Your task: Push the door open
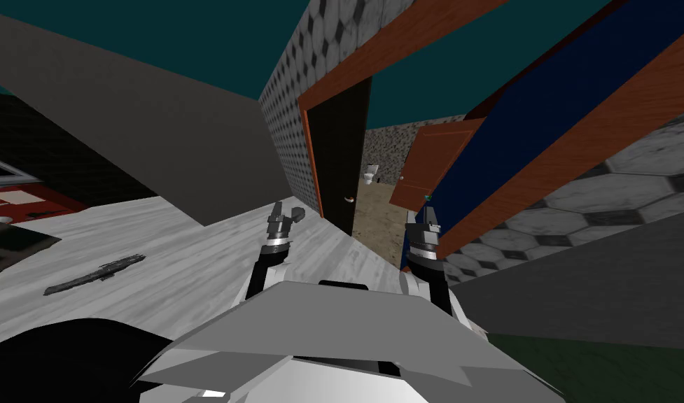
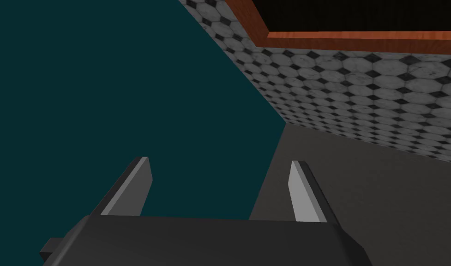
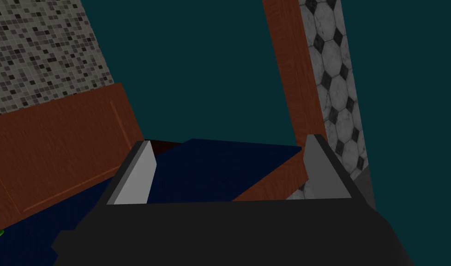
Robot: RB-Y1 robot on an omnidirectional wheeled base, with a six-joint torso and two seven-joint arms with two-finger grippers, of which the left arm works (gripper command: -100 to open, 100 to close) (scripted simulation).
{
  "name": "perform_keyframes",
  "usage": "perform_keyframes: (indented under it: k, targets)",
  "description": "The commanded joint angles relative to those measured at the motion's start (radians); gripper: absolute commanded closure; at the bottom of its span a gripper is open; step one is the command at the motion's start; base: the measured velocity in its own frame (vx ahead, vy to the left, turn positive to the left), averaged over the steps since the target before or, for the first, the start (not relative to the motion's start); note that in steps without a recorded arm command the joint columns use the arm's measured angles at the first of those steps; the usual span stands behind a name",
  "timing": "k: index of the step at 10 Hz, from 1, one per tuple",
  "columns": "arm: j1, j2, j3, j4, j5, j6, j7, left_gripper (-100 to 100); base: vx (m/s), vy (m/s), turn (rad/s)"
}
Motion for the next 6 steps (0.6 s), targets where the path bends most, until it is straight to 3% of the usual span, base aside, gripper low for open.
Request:
perform_keyframes:
  k: [1, 6]
  targets:
    - [-0.012, 0.007, -0.008, 0.039, -0.002, -0.008, 0.003, -100, 0.134, -0.058, -0.103]
    - [-0.046, 0.021, -0.032, 0.148, -0.009, -0.029, 0.012, -100, 0.117, 0.041, -0.072]
